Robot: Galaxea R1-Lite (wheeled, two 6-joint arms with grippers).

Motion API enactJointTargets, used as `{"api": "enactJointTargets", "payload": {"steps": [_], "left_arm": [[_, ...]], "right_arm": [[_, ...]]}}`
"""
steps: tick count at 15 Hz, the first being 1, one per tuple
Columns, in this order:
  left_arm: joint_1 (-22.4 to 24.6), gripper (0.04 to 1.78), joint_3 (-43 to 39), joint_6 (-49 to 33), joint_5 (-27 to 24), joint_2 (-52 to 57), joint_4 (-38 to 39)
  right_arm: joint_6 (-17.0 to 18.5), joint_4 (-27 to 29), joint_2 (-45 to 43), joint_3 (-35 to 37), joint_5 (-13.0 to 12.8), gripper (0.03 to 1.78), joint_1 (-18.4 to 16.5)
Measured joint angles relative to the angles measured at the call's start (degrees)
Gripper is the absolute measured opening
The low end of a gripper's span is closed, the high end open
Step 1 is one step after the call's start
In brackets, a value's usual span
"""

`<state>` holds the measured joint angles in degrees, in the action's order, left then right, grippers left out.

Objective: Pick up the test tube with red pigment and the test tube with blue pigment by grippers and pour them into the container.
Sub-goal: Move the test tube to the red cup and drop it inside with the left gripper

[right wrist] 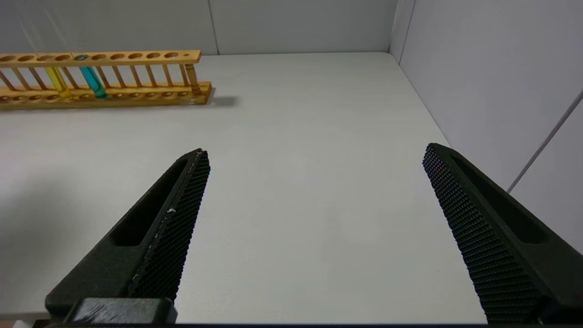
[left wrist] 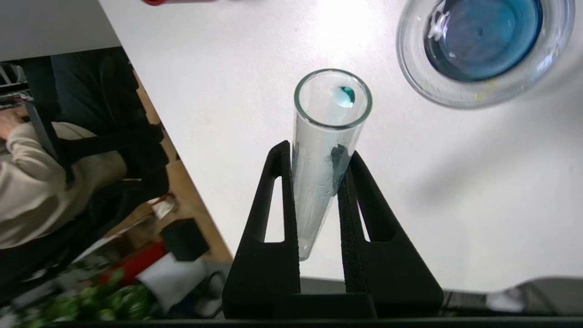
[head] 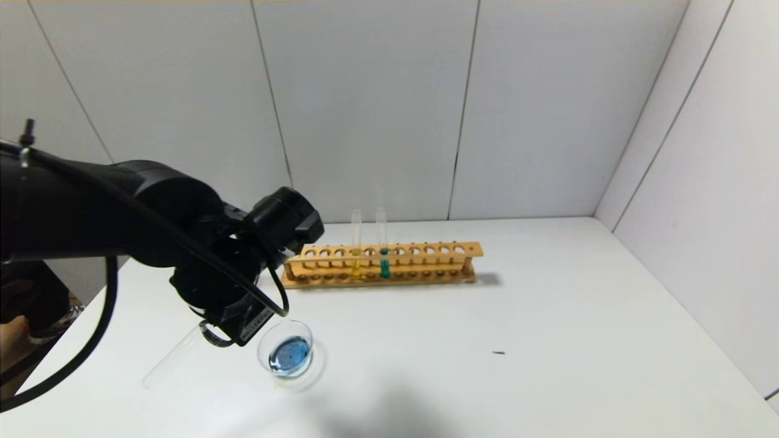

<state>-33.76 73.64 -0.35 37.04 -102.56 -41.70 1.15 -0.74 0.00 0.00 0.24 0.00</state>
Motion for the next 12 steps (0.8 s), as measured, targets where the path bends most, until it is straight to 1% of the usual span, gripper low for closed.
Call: {"api": "enactJointTargets", "payload": {"steps": [2, 4, 6, 9, 12], "left_arm": [[2.86, 0.30, -4.05, -1.60, 0.37, 3.80, 8.67], [7.00, 0.30, -6.61, -2.07, 0.09, 7.06, 16.59], [11.37, 0.30, -7.41, -2.06, -0.33, 8.85, 22.08], [16.13, 0.30, -7.66, -2.12, -1.67, 9.56, 32.12], [20.26, 0.30, -7.22, -2.45, -2.52, 7.85, 40.14]], "right_arm": [[-0.02, -0.02, 0.00, 0.00, -0.02, 1.71, 0.00], [0.00, 0.00, 0.00, 0.00, -0.02, 1.71, 0.00], [0.00, -0.02, 0.00, 0.00, -0.02, 1.71, 0.00], [-0.02, -0.02, 0.00, 0.00, -0.02, 1.71, 0.00], [-0.02, 0.00, 0.00, 0.00, 0.00, 1.71, 0.00]]}}
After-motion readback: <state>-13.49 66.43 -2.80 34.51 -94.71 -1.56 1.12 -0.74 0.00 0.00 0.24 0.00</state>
